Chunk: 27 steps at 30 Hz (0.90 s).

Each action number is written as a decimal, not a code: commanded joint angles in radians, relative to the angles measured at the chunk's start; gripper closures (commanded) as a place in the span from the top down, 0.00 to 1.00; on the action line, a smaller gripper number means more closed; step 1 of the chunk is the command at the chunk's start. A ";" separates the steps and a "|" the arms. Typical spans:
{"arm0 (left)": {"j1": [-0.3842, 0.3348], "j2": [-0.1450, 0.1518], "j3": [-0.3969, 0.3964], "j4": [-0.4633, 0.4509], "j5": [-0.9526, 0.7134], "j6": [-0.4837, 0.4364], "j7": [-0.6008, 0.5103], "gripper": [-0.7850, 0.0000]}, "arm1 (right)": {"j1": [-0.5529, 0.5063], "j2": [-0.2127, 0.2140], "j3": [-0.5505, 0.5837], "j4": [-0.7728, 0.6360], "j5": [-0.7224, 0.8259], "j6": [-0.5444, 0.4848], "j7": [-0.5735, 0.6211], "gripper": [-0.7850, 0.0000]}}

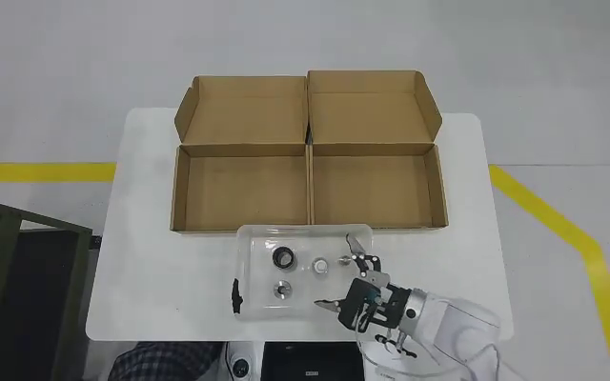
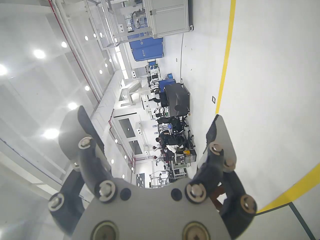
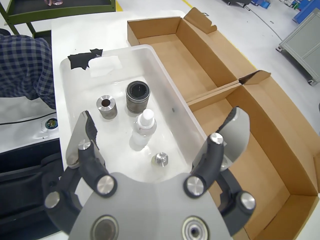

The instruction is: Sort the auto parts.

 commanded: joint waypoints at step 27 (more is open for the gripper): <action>0.000 0.000 0.000 0.000 0.000 0.000 0.000 1.00 | 0.183 -0.012 -0.159 0.186 0.091 0.034 0.233 0.87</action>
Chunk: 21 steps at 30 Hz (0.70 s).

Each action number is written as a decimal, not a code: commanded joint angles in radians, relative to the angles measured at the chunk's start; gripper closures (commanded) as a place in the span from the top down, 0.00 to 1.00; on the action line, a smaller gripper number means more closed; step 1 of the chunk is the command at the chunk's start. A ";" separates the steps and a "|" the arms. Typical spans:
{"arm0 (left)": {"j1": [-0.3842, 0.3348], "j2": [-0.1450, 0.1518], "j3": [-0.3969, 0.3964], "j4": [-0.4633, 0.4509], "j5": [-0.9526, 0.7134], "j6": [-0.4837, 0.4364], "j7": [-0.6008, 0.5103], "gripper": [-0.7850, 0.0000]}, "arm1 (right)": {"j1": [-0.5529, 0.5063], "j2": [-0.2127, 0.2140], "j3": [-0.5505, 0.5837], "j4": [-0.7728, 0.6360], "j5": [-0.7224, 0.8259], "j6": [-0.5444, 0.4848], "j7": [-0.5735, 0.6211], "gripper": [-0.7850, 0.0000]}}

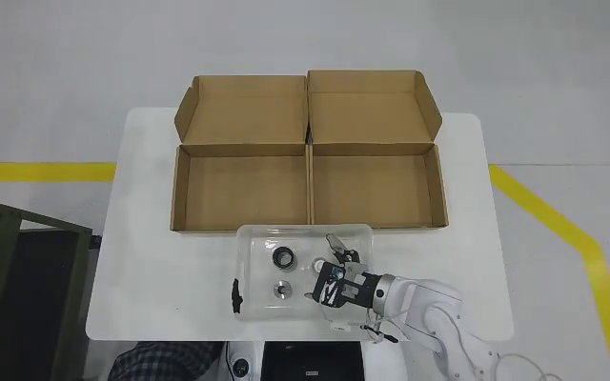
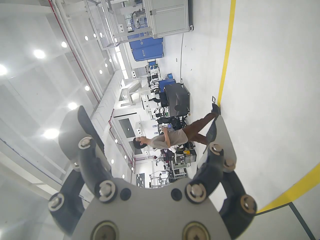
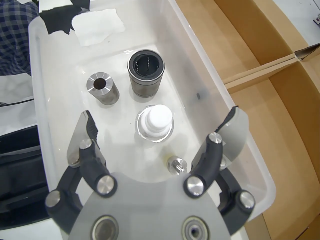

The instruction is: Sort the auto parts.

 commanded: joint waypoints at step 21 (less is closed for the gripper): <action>0.000 0.000 0.000 0.000 0.000 0.000 0.000 1.00 | 0.012 0.009 -0.009 0.001 0.064 -0.005 -0.014 0.00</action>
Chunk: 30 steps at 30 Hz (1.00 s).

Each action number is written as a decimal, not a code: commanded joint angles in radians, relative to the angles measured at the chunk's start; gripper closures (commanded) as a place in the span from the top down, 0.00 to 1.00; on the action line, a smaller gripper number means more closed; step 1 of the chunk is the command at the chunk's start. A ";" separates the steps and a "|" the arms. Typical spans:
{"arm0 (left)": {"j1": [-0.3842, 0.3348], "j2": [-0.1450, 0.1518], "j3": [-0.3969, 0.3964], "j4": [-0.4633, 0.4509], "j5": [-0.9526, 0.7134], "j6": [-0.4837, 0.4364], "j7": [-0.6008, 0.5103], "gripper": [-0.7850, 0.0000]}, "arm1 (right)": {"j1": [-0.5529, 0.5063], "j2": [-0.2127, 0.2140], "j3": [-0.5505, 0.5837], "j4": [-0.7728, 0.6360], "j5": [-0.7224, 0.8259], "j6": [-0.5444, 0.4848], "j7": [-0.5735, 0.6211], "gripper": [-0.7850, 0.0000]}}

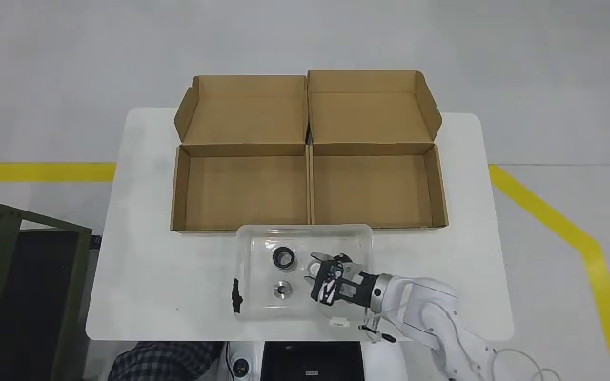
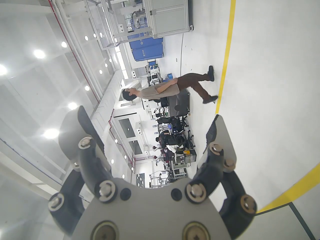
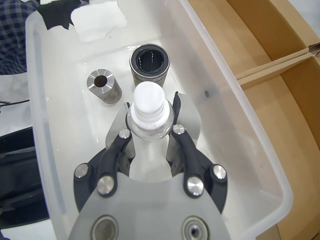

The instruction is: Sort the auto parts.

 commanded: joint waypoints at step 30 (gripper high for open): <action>0.000 0.000 0.000 0.000 0.000 0.000 0.000 1.00 | -0.043 0.026 0.233 -0.034 0.683 0.002 -0.223 0.00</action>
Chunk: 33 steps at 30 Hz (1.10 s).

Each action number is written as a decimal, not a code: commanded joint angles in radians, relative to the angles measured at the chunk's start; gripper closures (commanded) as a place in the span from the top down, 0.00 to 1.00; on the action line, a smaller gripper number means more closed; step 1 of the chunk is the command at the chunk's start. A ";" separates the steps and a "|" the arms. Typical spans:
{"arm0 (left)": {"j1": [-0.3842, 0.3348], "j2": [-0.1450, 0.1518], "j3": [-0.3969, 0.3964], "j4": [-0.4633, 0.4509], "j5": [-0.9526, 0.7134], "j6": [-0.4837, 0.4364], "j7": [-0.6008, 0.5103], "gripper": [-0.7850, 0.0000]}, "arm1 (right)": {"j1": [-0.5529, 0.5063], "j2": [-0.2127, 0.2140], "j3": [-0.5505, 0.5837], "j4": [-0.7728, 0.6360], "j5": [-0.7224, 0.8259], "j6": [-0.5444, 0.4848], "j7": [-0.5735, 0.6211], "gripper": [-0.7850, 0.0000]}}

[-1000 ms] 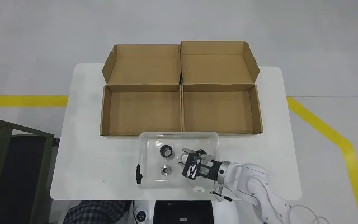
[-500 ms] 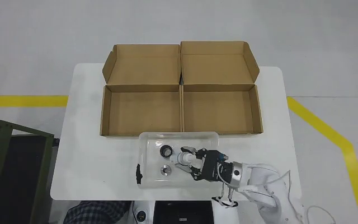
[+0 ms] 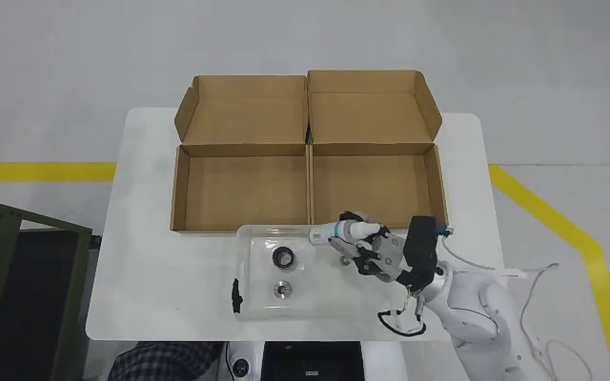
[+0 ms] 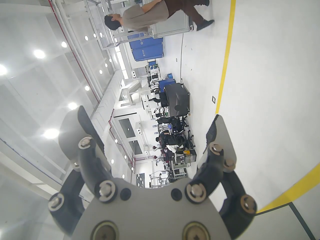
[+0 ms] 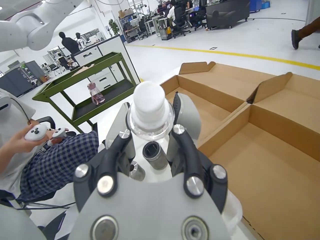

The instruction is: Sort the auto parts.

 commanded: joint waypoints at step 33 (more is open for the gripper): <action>0.000 0.000 0.000 0.000 0.000 0.000 0.000 1.00 | 0.411 -0.036 -0.161 0.333 -0.194 0.260 0.165 0.00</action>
